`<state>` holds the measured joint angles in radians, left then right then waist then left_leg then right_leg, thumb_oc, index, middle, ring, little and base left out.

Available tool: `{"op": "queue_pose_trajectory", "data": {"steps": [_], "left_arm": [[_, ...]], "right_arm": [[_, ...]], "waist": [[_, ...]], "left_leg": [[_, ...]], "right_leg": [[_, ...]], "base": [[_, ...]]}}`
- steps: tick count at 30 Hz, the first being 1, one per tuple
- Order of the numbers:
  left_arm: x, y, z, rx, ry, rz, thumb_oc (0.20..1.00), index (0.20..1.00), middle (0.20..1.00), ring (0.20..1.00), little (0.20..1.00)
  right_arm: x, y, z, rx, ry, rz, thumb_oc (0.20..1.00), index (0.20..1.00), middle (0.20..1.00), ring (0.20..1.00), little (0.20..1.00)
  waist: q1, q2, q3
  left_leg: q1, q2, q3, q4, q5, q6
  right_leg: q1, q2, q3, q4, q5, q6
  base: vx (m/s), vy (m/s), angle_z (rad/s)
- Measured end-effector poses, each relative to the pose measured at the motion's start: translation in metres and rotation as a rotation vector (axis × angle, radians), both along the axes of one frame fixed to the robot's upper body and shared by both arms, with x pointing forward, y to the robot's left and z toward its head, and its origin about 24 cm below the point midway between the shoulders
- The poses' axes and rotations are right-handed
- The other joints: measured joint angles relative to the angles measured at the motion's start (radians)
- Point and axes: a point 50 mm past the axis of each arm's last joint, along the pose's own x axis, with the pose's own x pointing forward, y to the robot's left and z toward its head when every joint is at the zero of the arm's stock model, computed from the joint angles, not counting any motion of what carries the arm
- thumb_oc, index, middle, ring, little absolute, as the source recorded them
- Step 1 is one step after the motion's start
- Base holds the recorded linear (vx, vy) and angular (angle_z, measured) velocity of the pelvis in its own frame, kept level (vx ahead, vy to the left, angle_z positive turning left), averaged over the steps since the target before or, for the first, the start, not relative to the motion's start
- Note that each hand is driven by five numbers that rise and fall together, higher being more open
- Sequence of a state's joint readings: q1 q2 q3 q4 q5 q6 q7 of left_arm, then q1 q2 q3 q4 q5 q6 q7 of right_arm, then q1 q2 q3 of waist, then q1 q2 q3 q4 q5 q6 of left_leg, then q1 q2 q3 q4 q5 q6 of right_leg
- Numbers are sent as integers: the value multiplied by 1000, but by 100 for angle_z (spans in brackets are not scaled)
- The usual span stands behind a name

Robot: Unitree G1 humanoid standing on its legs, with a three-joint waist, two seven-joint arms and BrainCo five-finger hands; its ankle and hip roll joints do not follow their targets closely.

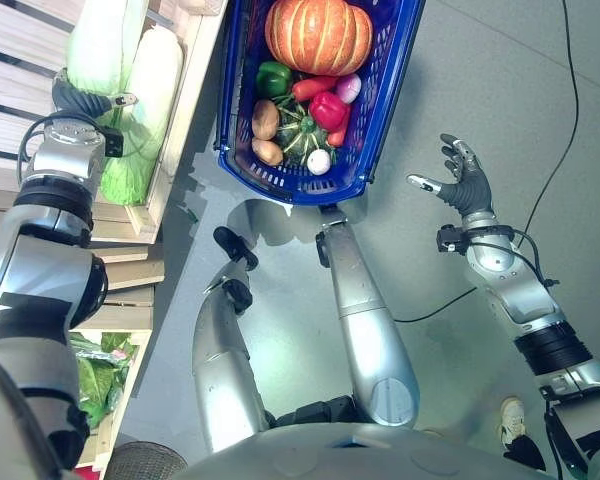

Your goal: Pick up fruits and vegetables into the basket

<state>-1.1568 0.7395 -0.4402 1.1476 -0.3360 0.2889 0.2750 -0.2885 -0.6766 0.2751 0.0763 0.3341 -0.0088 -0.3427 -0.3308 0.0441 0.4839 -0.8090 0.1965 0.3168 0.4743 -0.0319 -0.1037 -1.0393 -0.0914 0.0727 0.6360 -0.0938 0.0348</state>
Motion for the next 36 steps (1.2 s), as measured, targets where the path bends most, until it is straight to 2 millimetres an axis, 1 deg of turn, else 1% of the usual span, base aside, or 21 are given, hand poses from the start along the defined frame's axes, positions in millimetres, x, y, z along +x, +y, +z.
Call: {"op": "queue_pose_trajectory", "data": {"steps": [1,2,7,12,20,24,27,29,30,33,35,36], "left_arm": [[1,-1,1,16,17,12,479,479,479,479,479],[1,-2,2,24,29,27,200,200,200,200,200],[0,-1,4,64,60,105,200,200,200,200,200],[1,-3,3,110,66,144,200,200,200,200,200],[2,-7,1,124,60,150,200,200,200,200,200],[0,-6,-6,119,35,163,200,200,200,200,200],[-1,-8,-20,67,14,157,200,200,200,200,200],[-4,-12,-37,19,-29,135,200,200,200,200,200],[-4,-14,-41,9,-45,128,200,200,200,200,200],[-8,-23,-62,-10,-79,78,200,200,200,200,200],[-10,-28,-68,-27,-101,55,200,200,200,200,200],[-11,-33,-74,-43,-115,43,200,200,200,200,200]], "right_arm": [[0,0,0,0,-1,1,1000,1000,1000,1000,1000],[1,2,0,-1,-2,2,1000,1000,1000,1000,1000],[3,5,-2,-5,5,3,1000,1000,1000,1000,1000],[4,4,-1,10,2,-5,1000,1000,1000,1000,1000],[4,4,0,14,-9,-18,1000,1000,1000,1000,1000],[4,5,0,17,-14,-14,1000,1000,1000,1000,1000],[3,7,1,25,-30,1,1000,1000,1000,1000,1000],[0,14,5,44,-61,46,1000,1000,1000,1000,1000],[-1,17,6,48,-66,61,1000,1000,1000,1000,1000],[-8,26,8,63,-101,134,1000,1000,1000,1000,1000],[-9,29,10,58,-111,161,1000,1000,1000,1000,1000],[-10,28,11,58,-118,169,1000,1000,1000,1000,1000]], "waist": [[-3,0,0],[-5,0,0],[-20,-1,-1],[-18,-2,-1],[-17,-2,-1],[-17,-2,-1],[-16,-3,0],[-9,-7,2],[-7,-8,3],[5,-9,4],[11,-9,4],[24,-10,4]], "left_leg": [[0,-1,0,2,-1,1],[-1,-1,0,5,-3,2],[-5,1,-1,9,-8,3],[-5,3,0,10,-10,0],[-3,2,1,10,-10,0],[7,2,0,8,-10,0],[39,1,0,2,-10,0],[79,-5,3,-11,-10,0],[89,-5,2,-12,-10,0],[144,-15,-8,-34,-3,1],[163,-22,-12,-49,6,2],[177,-26,-12,-60,12,3]], "right_leg": [[1,0,0,0,0,0],[1,0,1,0,0,0],[0,0,1,-4,2,-2],[0,1,1,-6,8,-11],[0,1,1,-5,8,-11],[11,0,1,-2,10,-15],[43,-1,-1,-8,10,-15],[79,-5,-3,-12,9,-15],[90,-6,-3,-12,8,-16],[147,-19,-21,-18,-4,-10],[166,-24,-29,-23,-9,-9],[177,-28,-31,-25,-9,-9]], "base": [[0,0,0],[0,0,0],[0,-1,-1],[0,-2,-1],[0,0,0],[0,0,0],[0,0,0],[0,0,0],[-8,1,4],[-3,2,14],[0,1,16],[-7,0,12]]}}
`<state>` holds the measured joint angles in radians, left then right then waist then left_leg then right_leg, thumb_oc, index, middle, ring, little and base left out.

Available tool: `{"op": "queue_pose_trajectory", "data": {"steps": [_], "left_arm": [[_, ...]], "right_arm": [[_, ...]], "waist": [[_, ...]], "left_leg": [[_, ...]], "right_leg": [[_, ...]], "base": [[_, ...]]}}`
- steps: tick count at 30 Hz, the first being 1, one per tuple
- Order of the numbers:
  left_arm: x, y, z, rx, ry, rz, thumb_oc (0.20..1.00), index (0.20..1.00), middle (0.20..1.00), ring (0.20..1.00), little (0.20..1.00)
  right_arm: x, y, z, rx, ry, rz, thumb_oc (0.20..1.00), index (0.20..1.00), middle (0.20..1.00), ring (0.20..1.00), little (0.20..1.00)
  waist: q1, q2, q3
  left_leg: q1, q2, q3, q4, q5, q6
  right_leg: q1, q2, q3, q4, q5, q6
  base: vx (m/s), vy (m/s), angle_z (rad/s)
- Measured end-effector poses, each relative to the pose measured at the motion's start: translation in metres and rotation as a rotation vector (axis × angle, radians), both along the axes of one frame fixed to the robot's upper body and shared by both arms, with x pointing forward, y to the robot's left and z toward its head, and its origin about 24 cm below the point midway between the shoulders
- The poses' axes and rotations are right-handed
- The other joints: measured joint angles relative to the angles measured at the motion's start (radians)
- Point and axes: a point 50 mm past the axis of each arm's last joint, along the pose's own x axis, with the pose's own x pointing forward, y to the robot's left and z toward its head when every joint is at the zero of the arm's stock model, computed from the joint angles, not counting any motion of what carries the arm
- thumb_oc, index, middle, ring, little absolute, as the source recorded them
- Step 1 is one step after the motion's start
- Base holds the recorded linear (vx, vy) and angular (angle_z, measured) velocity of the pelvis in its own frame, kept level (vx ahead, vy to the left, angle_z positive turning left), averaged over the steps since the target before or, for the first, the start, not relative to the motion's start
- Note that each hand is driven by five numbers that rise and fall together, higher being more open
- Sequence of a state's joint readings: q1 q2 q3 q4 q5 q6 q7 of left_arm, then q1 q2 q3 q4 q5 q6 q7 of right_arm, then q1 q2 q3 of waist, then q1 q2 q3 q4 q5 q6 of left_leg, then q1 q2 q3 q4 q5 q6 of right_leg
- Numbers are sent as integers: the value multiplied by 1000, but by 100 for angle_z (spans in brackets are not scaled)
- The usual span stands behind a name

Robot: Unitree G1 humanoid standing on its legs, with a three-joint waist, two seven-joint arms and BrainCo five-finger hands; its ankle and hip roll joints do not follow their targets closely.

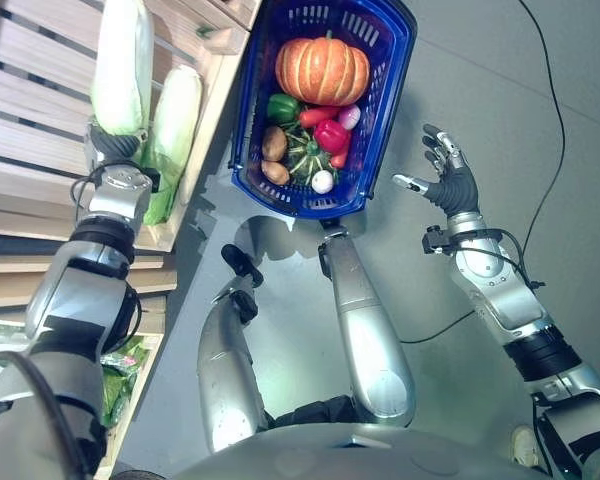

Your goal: Pick up fruits and vegetables into the basket

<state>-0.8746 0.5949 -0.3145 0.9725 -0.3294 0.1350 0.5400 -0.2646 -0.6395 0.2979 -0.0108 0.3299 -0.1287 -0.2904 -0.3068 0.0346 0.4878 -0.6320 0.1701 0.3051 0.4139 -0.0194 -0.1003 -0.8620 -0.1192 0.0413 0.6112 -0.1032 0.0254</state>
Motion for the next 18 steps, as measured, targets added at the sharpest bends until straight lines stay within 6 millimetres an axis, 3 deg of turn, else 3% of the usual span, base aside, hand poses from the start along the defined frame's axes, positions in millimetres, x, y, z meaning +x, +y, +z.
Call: {"op": "queue_pose_trajectory", "data": {"steps": [6,11,18], "left_arm": [[-14,-13,-27,-30,-54,-63,200,200,200,200,200],[-24,-21,-32,-14,-113,-140,200,200,200,200,200],[-26,-34,-17,74,-208,-224,200,200,200,200,200]], "right_arm": [[-4,6,9,0,-36,90,1000,1000,1000,1000,1000],[-3,15,23,-4,-82,171,1000,1000,1000,1000,1000],[10,39,47,140,-60,345,1000,1000,1000,1000,1000]], "waist": [[54,-7,10],[95,-3,31],[174,2,37]], "left_leg": [[105,-11,-19,-62,29,-9],[158,-15,-50,-79,43,-12],[210,-16,-82,-94,58,-11]], "right_leg": [[103,-13,-42,-18,-7,-9],[174,-26,-87,-22,-10,-21],[252,-39,-134,-34,-20,-19]], "base": [[-20,-30,12],[-45,-63,17],[-25,-83,15]]}}
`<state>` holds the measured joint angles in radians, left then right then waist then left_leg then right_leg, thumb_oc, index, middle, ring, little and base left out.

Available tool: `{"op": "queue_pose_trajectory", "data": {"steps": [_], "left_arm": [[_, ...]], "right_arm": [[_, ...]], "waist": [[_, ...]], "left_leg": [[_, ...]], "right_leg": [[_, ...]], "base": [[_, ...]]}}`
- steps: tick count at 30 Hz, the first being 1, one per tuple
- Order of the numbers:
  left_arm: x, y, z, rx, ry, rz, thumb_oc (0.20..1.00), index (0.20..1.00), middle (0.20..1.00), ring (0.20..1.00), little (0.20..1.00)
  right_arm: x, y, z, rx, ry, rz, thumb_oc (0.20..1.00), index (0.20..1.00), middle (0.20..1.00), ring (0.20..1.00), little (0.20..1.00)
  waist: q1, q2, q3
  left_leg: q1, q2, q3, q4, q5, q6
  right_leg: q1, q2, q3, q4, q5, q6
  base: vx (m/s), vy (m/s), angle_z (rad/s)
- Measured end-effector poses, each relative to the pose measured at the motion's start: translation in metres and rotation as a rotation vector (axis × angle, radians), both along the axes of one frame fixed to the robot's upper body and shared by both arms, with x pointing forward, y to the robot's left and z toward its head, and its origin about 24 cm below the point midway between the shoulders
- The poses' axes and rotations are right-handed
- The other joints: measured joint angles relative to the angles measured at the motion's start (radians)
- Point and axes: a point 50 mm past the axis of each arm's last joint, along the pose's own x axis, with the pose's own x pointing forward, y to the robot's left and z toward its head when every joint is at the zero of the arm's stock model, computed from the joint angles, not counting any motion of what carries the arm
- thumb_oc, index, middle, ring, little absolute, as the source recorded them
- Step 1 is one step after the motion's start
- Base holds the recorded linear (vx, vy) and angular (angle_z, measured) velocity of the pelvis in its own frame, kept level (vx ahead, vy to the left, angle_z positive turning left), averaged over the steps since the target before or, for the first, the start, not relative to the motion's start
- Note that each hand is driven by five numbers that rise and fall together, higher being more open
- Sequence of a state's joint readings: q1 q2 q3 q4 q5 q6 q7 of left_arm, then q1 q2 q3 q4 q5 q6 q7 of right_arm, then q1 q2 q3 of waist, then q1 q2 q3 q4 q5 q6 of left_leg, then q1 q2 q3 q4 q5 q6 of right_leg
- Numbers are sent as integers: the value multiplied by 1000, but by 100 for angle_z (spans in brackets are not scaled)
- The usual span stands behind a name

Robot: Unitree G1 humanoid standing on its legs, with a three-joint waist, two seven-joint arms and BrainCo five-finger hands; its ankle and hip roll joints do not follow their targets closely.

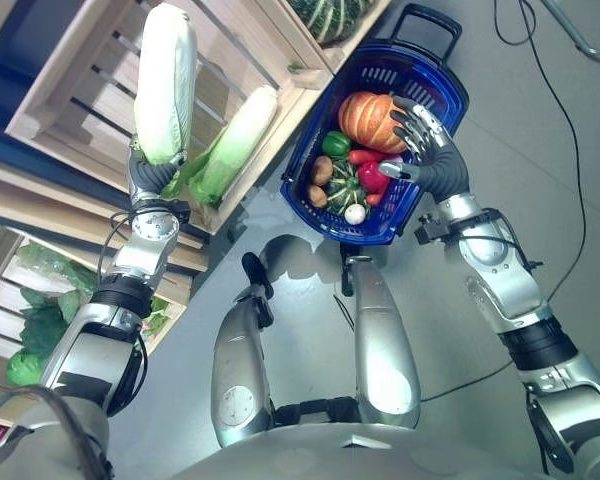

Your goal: Pick up fruits and vegetables into the basket

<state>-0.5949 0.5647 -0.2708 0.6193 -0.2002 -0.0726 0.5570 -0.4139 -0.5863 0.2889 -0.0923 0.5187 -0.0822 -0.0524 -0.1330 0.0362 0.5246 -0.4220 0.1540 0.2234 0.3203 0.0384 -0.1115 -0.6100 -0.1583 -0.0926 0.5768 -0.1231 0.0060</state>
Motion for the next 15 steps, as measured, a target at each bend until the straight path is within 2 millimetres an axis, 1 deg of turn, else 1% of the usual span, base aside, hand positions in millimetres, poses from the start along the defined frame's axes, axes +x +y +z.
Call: {"op": "queue_pose_trajectory", "data": {"steps": [1,2,5,6,9,11,13,15], "left_arm": [[0,-1,3,17,-12,-6,200,200,200,200,200],[0,-3,7,44,-31,-18,200,200,200,200,200],[0,-13,18,125,-89,-66,200,200,200,200,200],[0,-15,22,139,-110,-79,200,200,200,200,200],[-2,-20,33,190,-160,-115,200,200,200,200,200],[-3,-25,38,218,-189,-137,200,200,200,200,200],[-3,-29,45,258,-216,-156,200,200,200,200,200],[-4,-35,46,312,-220,-184,200,200,200,200,200]], "right_arm": [[1,3,2,24,7,19,1000,1000,1000,1000,1000],[3,8,5,62,23,53,1000,1000,1000,1000,1000],[5,21,9,176,62,128,1000,1000,1000,1000,1000],[5,25,11,198,65,150,1000,1000,1000,1000,1000],[7,35,17,282,82,183,1000,1000,1000,1000,1000],[8,44,20,305,84,194,1000,1000,1000,1000,1000],[9,50,24,330,82,175,1000,1000,1000,1000,1000],[10,54,25,341,86,158,1000,1000,1000,1000,1000]], "waist": [[3,0,0],[16,0,0],[36,-1,6],[51,-1,10],[59,-2,13],[78,-2,13],[85,-2,13],[89,-2,13]], "left_leg": [[0,0,-6,0,2,0],[2,0,-11,0,5,0],[30,1,-31,-1,6,-2],[41,1,-31,-1,6,-2],[59,2,-44,1,7,-3],[77,1,-49,1,6,-3],[77,0,-60,5,7,-2],[79,0,-67,6,8,0]], "right_leg": [[4,-1,-5,0,-1,-1],[10,-3,-13,1,-1,-2],[53,-5,-31,-1,-4,-6],[68,-8,-36,2,-10,-4],[99,-11,-52,-2,-13,-6],[122,-15,-59,-2,-19,-4],[133,-19,-72,-1,-19,-4],[144,-22,-81,-2,-19,-4]], "base": [[-8,-81,20],[11,-91,16],[27,-83,19],[40,-99,12],[27,-62,17],[46,-80,13],[38,-58,15],[38,-58,17]]}}
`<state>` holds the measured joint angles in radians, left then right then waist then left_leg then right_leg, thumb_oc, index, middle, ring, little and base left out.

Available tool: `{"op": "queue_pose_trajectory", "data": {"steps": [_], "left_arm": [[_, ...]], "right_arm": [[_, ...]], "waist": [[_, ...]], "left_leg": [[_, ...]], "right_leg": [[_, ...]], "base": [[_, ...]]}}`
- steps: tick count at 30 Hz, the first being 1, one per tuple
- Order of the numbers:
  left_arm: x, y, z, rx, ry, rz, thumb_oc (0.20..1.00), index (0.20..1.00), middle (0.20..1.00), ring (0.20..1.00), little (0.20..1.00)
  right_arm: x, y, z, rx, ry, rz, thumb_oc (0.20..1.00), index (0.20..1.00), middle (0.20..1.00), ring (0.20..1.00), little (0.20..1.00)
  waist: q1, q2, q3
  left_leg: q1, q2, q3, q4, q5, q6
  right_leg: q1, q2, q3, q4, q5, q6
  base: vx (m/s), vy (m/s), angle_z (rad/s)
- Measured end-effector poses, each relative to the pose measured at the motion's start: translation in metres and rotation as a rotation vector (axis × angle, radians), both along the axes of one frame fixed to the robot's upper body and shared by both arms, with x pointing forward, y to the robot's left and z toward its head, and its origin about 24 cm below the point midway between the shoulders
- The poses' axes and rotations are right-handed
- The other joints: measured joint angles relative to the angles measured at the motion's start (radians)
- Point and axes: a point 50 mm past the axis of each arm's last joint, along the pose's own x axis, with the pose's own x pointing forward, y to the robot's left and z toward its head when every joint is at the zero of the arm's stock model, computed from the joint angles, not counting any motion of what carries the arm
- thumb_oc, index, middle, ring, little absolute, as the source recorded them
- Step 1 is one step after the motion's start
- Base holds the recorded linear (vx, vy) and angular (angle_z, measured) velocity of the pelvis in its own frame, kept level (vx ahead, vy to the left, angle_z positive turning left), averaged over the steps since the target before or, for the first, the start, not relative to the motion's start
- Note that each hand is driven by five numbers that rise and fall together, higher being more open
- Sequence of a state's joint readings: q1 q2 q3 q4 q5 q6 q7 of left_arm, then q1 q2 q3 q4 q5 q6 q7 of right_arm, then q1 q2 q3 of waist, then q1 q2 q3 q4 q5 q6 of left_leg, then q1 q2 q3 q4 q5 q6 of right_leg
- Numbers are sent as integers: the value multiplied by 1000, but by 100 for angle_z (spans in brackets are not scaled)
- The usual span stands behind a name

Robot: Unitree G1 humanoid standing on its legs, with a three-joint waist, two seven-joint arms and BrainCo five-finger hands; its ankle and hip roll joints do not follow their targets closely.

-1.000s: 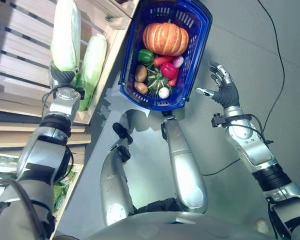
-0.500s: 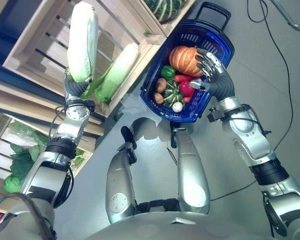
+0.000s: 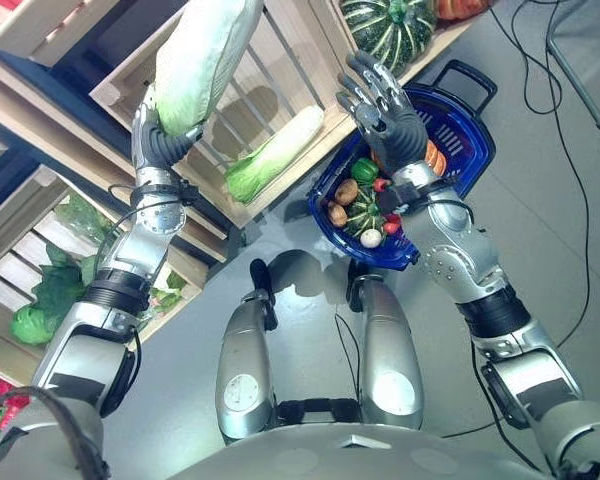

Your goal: Pick up fruits and vegetables into the basket

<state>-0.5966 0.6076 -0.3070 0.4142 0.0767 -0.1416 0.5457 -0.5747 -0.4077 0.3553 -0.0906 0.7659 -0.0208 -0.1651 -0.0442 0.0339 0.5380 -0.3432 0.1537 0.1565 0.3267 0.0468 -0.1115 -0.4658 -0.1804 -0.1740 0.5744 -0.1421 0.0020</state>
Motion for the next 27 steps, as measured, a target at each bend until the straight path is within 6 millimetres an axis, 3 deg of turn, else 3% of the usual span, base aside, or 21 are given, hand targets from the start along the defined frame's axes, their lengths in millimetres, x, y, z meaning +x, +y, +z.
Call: {"op": "queue_pose_trajectory", "data": {"steps": [7,14,22,27], "left_arm": [[-2,-24,1,110,-4,-96,200,200,200,200,200],[-3,-49,5,255,-57,-163,200,200,200,200,200],[-4,-58,6,341,-86,-167,200,200,200,200,200],[-3,-63,7,363,-85,-176,200,200,200,200,200]], "right_arm": [[7,6,0,67,63,-42,1000,1000,1000,1000,1000],[14,12,-17,125,193,-68,1000,1000,1000,1000,1000],[15,21,-24,253,309,-22,1000,1000,1000,1000,1000],[14,28,-28,339,375,83,1000,1000,1000,1000,1000]], "waist": [[28,-1,0],[41,-5,0],[40,-33,1],[43,-34,0]], "left_leg": [[4,1,-17,16,-3,2],[28,2,-28,20,-9,6],[34,3,-28,22,-12,4],[34,2,-41,45,-29,6]], "right_leg": [[27,-1,-13,-6,-1,1],[69,-3,-31,-20,-2,4],[82,-2,-33,-27,-2,5],[105,-5,-45,-33,-2,7]], "base": [[30,-29,7],[36,-29,6],[0,0,0],[1,-33,6]]}}
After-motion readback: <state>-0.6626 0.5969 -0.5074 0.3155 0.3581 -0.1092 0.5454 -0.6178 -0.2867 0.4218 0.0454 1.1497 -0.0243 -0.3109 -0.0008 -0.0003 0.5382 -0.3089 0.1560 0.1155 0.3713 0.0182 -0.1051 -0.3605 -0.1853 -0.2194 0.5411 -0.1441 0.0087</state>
